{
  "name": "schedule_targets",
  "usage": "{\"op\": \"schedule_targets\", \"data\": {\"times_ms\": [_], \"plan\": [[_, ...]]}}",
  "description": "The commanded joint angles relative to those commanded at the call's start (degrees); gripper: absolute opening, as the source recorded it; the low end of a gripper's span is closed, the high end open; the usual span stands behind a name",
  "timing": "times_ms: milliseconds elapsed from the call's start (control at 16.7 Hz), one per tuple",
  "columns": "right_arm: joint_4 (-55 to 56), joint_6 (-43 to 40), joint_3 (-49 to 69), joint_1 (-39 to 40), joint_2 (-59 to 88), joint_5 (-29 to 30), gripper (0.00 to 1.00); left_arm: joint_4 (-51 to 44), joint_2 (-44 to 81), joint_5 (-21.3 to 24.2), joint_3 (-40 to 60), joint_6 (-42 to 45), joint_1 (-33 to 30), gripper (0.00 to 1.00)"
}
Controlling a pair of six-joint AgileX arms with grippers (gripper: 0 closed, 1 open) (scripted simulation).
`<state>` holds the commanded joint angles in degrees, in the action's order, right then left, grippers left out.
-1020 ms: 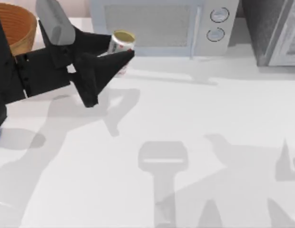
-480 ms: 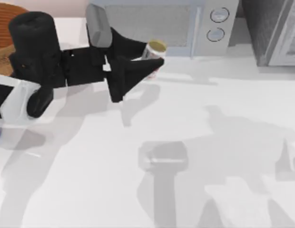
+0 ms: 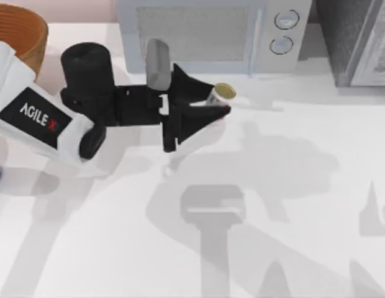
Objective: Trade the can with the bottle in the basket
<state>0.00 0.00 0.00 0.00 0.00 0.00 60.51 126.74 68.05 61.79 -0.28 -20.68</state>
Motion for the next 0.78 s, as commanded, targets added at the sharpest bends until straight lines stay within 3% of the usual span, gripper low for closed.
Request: {"op": "schedule_targets", "data": {"times_ms": [420,780], "plan": [[0.00,0.00,0.00,0.00,0.00,0.00,1.00,10.14,17.82,4.42,9.42,1.20,0.14,0.00],[0.00,0.00,0.00,0.00,0.00,0.00,1.00,12.46,21.06,4.64,11.56,1.83,0.54,0.00]]}}
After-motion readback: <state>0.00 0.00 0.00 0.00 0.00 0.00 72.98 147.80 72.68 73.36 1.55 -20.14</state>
